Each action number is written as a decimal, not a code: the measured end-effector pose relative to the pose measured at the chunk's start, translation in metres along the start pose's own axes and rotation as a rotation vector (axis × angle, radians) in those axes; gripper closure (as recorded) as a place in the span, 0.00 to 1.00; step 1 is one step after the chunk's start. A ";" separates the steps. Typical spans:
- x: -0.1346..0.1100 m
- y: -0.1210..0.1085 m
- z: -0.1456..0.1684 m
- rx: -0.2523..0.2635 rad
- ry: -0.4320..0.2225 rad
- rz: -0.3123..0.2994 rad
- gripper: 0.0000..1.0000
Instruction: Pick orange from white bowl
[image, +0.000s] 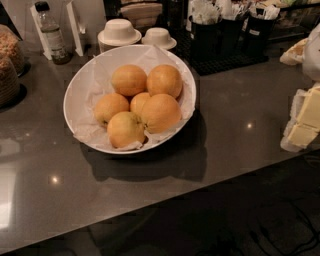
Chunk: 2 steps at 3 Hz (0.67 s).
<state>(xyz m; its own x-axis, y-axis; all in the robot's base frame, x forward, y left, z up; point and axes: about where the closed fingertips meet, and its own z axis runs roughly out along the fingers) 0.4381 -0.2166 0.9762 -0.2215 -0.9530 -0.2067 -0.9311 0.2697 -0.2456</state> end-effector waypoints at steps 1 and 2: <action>0.000 0.000 0.000 0.000 0.000 0.000 0.00; -0.005 -0.002 -0.002 0.012 -0.034 -0.015 0.00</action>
Offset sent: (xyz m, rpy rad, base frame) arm 0.0045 0.0074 0.0023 0.0557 -0.0265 0.0465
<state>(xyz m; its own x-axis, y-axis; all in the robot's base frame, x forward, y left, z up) 0.4403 -0.2126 0.9799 -0.1971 -0.9518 -0.2351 -0.9308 0.2570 -0.2601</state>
